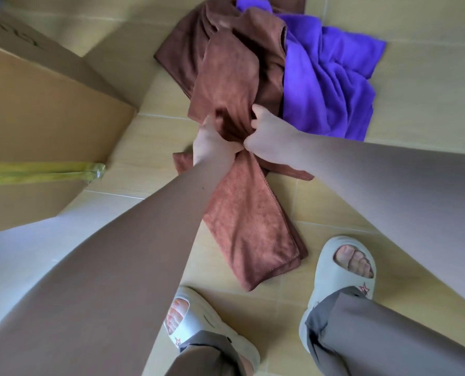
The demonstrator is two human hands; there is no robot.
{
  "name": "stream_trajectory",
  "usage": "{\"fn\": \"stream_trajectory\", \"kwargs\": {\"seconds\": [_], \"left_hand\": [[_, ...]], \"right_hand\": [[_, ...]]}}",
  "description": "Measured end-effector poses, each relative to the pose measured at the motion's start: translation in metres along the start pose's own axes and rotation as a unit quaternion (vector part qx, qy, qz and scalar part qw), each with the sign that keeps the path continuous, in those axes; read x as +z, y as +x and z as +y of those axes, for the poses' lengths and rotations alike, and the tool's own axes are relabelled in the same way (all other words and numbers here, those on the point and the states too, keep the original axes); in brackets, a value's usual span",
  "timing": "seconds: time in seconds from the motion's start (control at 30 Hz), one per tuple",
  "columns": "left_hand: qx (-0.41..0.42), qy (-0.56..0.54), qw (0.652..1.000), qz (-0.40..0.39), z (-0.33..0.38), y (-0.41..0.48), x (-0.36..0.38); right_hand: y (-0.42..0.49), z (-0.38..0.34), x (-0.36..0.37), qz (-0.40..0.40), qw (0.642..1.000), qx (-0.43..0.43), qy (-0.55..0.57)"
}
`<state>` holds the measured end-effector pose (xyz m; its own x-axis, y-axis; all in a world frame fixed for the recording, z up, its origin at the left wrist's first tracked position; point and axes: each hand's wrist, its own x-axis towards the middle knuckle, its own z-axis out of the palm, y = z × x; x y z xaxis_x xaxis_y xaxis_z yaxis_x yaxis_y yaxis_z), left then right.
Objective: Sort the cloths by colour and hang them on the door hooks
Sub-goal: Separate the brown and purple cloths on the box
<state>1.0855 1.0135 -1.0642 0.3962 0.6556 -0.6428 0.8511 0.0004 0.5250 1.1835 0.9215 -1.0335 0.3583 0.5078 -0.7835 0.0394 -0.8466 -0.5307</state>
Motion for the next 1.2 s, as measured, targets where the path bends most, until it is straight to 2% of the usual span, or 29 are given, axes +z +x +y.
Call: {"fn": "stream_trajectory", "kwargs": {"seconds": [0.2, 0.4, 0.63, 0.8, 0.9, 1.07, 1.2], "left_hand": [[0.050, 0.044, 0.998, 0.006, 0.003, -0.018, -0.005], [0.058, 0.087, 0.994, 0.021, 0.024, -0.060, -0.031], [0.101, 0.165, 0.981, -0.021, 0.059, -0.117, -0.071], [0.107, 0.167, 0.980, -0.024, 0.092, -0.155, -0.098], [0.106, 0.207, 0.973, -0.017, 0.116, -0.177, -0.114], [0.151, 0.238, 0.959, -0.002, 0.154, -0.211, -0.135], [0.180, 0.162, 0.970, -0.010, 0.186, -0.230, -0.152]], "right_hand": [[-0.018, -0.001, -0.008, 0.009, 0.995, -0.064, -0.075], [-0.063, -0.021, -0.021, -0.007, 0.987, -0.105, -0.121], [-0.125, -0.051, -0.043, -0.007, 0.981, -0.121, -0.150], [-0.172, -0.072, -0.067, -0.005, 0.980, -0.113, -0.164], [-0.199, -0.084, -0.081, 0.012, 0.975, -0.129, -0.183], [-0.236, -0.097, -0.104, 0.078, 0.957, -0.143, -0.242], [-0.263, -0.104, -0.121, 0.124, 0.949, -0.124, -0.263]]}}
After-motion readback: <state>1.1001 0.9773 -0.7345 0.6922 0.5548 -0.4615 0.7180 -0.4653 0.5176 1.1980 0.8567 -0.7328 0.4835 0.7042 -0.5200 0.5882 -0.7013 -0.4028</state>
